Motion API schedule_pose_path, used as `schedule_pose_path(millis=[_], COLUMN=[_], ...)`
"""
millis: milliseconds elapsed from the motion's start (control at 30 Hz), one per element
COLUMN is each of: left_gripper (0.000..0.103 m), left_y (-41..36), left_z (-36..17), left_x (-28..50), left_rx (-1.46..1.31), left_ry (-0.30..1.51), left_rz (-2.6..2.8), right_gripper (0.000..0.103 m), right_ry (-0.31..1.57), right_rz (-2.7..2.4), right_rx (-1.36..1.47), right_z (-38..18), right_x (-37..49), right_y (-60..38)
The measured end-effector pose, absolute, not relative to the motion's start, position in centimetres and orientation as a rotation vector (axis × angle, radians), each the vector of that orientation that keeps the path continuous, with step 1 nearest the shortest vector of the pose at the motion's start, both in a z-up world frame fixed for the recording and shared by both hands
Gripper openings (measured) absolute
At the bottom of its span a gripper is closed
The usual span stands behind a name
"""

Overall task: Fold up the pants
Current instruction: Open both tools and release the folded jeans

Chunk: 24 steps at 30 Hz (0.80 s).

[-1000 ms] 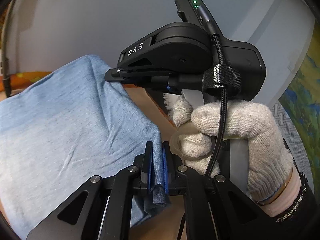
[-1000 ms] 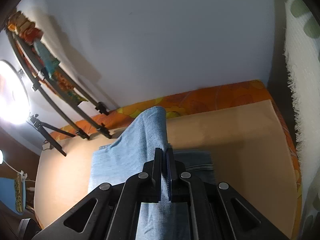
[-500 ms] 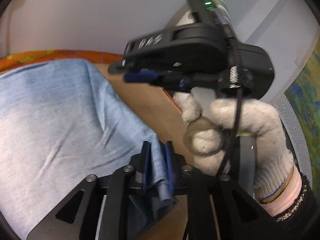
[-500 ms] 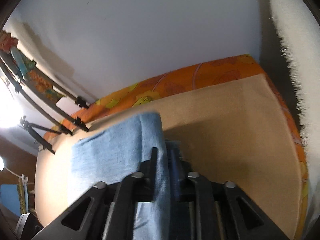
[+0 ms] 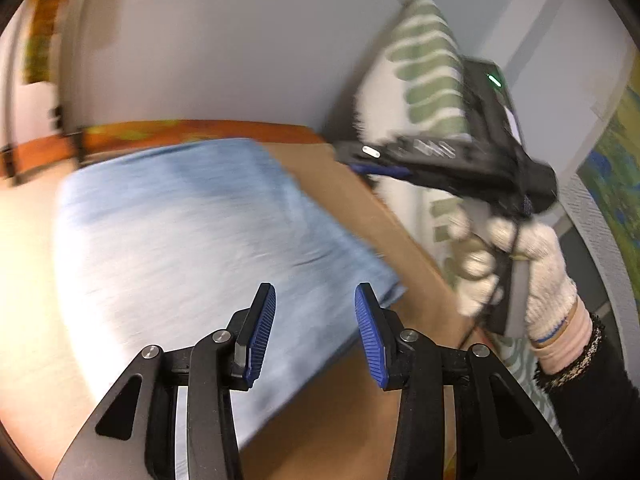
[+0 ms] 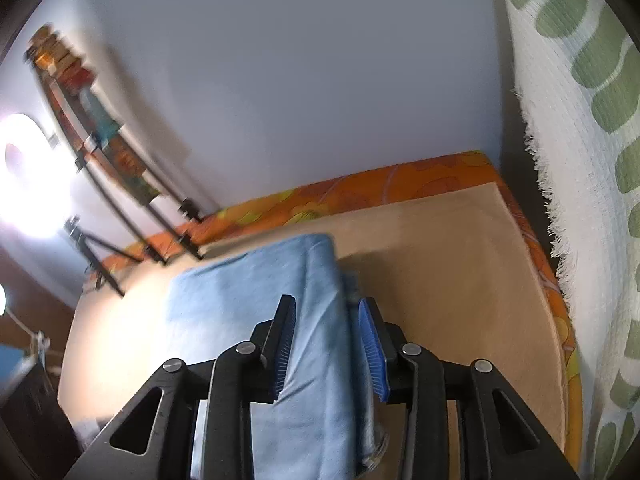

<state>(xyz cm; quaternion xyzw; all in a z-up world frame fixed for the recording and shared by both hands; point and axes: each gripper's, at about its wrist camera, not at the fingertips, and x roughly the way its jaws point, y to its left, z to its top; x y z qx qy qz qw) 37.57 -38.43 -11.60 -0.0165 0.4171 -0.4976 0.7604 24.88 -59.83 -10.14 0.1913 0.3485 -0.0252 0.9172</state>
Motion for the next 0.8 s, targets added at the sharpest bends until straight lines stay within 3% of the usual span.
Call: schedule_pose_path(millis=[367, 433, 500, 667, 767, 800], left_gripper=[0.040, 0.052, 0.058, 0.060, 0.060, 0.060], left_y=[-31.8, -31.2, -31.1, -31.3, -31.7, -31.8], left_z=[-13.5, -13.6, -13.9, -14.7, -14.7, -14.7], left_x=[39.5, 40.0, 40.7, 42.9, 43.5, 43.6], left_rx=[0.001, -0.012, -0.024, -0.056, -0.053, -0.053], left_ry=[0.913, 0.922, 0.941, 0.995, 0.991, 0.989], left_rz=[-0.894, -0.868, -0.825, -0.743, -0.722, -0.718], right_gripper=[0.037, 0.037, 0.036, 0.037, 0.048, 0.057], right_ry=[0.831, 0.873, 0.897, 0.908, 0.886, 0.876], right_rz=[0.002, -0.030, -0.030, -0.020, -0.017, -0.026], right_rx=[0.159, 0.125, 0.131, 0.137, 0.146, 0.137], right_z=[-13.1, -14.5, -15.4, -15.0, -13.9, -13.5], right_x=[21.8, 21.4, 21.2, 21.1, 21.5, 21.7], right_y=[-53.8, -53.7, -53.9, -54.3, -54.7, -54.6])
